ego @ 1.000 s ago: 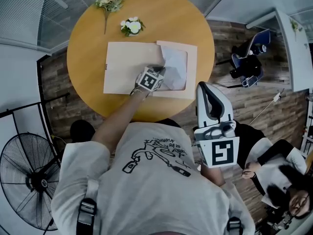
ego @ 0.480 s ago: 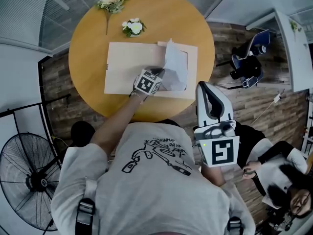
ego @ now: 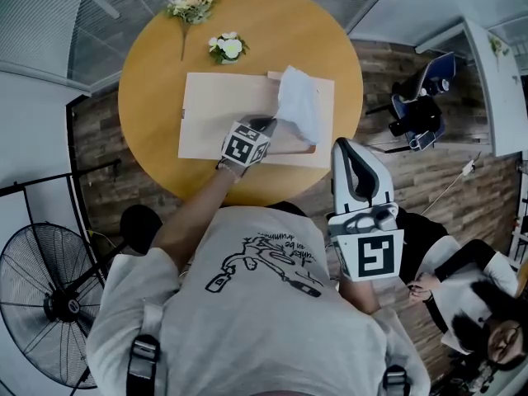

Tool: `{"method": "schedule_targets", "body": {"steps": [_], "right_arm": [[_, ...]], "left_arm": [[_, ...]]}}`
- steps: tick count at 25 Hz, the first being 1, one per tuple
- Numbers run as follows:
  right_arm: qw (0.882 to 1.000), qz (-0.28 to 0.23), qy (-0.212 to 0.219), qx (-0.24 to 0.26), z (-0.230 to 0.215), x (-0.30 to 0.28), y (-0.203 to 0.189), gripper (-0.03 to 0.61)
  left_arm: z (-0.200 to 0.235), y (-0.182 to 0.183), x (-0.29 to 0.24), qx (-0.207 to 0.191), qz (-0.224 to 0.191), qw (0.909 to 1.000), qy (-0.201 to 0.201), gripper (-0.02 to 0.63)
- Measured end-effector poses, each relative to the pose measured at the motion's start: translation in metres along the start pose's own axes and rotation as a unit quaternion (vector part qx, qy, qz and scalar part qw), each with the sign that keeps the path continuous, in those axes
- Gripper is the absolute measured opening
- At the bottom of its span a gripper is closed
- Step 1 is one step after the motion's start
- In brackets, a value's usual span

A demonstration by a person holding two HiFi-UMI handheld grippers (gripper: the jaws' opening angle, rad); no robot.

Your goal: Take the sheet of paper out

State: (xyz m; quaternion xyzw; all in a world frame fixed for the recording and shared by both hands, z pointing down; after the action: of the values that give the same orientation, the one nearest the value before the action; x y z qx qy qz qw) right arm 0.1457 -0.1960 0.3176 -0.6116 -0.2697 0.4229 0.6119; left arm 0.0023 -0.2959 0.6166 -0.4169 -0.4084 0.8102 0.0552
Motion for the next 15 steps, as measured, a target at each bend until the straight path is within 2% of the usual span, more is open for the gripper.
{"method": "schedule_targets", "body": {"steps": [15], "right_arm": [[1.0, -0.007, -0.003, -0.002, 0.001, 0.009, 0.002, 0.008]], "left_arm": [[-0.023, 0.026, 0.058, 0.022, -0.06, 0.998, 0.003, 0.02]]}}
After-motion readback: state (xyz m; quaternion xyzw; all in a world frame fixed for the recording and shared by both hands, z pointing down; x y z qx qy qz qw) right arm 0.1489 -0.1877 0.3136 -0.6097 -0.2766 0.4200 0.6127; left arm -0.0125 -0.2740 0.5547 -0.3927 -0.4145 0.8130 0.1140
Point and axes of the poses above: the fingertips, and each gripper's own axes: x backward along the fingers, z to its left, y out of its top, the point moved 7 cm from there along x, backward along the fingers, and after that the axes turned 1 degree about x, right-handed, at the moved point
